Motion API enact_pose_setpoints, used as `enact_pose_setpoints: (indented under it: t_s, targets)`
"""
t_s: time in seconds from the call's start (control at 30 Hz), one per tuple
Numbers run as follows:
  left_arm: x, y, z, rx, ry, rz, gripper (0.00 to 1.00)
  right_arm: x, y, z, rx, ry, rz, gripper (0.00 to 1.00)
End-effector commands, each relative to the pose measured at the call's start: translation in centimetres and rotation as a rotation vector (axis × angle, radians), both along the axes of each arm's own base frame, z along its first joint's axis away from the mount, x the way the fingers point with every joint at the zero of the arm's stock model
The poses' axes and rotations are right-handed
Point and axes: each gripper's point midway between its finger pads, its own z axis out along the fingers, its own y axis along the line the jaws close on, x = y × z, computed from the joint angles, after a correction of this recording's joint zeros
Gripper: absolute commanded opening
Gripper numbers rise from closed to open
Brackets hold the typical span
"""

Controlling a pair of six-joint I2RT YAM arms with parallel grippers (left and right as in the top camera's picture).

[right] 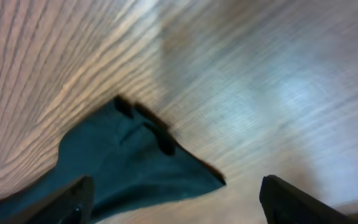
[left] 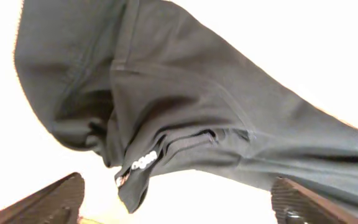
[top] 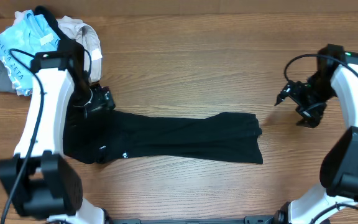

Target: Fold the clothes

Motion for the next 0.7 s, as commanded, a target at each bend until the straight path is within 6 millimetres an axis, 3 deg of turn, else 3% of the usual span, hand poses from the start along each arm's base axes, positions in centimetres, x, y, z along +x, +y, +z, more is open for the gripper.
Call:
enact_pose_setpoints:
  t_s: [0.0,0.1,0.2,0.5,0.67]
  targets:
    - [-0.2,-0.1,2.4,0.003,-0.067,-0.017,1.0,-0.2,-0.7,3.2,-0.016,-0.097,0.012,0.9]
    - [-1.4,-0.4,3.7,-0.009,-0.082,-0.017,1.0,-1.1,-0.9,4.3,-0.009,-0.138,0.059,0.91]
    - [-2.7,-0.6,4.5,-0.013,-0.07,-0.018,1.0,-1.9,-0.7,4.2,0.024,-0.157,0.088,0.92]
    - [-4.5,-0.9,3.9,-0.028,0.003,-0.022,1.0,-1.8,3.5,1.0,0.435,-0.374,0.131,0.92]
    - [-4.7,-0.9,3.4,-0.028,0.014,-0.022,1.0,-2.5,4.0,-1.4,0.447,-0.386,0.143,0.93]
